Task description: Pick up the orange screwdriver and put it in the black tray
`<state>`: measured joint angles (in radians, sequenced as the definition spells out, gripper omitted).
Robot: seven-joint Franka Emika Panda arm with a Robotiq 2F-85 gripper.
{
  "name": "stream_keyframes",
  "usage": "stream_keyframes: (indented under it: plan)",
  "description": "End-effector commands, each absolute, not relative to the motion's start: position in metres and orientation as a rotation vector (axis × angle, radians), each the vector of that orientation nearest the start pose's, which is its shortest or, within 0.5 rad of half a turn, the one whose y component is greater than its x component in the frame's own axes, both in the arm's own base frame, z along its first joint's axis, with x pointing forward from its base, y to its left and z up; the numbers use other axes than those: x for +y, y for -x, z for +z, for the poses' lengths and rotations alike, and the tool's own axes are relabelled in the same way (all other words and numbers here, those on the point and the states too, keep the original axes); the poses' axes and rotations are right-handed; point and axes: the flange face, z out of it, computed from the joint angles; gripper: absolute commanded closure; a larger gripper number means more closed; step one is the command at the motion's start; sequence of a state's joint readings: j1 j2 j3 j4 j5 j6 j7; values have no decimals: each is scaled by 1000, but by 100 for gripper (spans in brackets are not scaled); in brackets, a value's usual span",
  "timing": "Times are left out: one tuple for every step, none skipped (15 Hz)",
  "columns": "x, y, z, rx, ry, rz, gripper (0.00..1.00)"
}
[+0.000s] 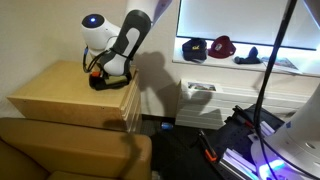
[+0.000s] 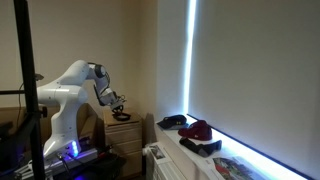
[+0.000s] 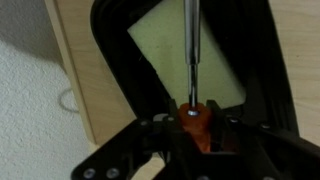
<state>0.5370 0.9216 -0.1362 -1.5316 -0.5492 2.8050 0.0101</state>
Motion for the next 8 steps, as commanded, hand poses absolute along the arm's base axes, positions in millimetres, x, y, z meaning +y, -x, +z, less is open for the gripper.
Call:
stream_keyframes:
  plan:
    - [322, -663, 131, -1572, 3000, -729, 92]
    - [321, -665, 129, -1556, 3013, -729, 42]
    - [320, -666, 126, -1549, 3019, -714, 41]
    - [319, -667, 125, -1535, 3025, -704, 34]
    - [318, -668, 125, -1528, 3028, -691, 28]
    - [319, -669, 126, -1515, 3033, -677, 20]
    - [318, -670, 130, -1510, 3035, -671, 14]
    - [319, -670, 135, -1497, 3033, -663, 7]
